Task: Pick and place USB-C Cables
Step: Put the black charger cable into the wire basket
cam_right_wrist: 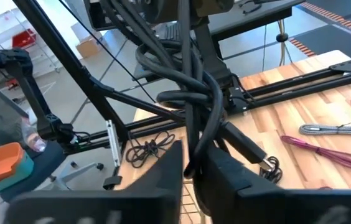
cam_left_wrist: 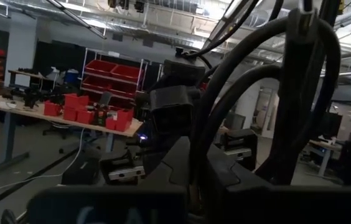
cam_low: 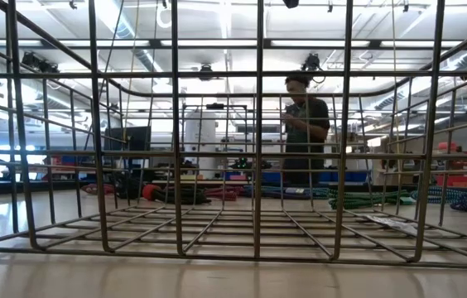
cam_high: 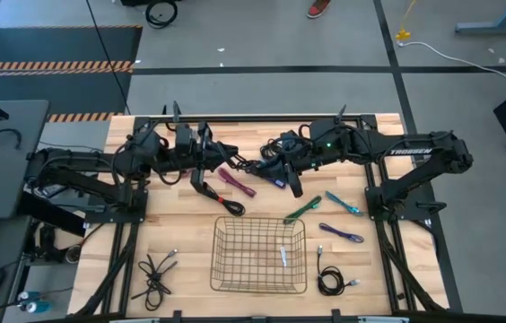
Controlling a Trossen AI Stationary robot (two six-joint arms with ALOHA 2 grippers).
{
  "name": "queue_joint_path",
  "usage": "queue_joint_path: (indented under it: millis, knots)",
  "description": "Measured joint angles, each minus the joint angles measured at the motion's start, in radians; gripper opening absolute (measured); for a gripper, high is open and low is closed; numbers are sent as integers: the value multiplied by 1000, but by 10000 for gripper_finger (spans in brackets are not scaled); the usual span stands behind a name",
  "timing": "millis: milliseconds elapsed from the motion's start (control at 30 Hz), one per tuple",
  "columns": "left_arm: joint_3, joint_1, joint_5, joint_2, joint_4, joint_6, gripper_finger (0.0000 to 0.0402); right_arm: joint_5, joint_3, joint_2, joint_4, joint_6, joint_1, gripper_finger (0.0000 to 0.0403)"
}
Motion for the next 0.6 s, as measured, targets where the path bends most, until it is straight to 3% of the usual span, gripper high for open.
queue_joint_path:
  millis: [267, 600]
  knots:
    - [0, 0, -6, 0, 6, 0, 15, -3, 0, -12, 14, 24, 4, 175]
    - [0, 0, -14, 0, 8, 0, 14, 13, 0, -111, -10, -9, 5, 185]
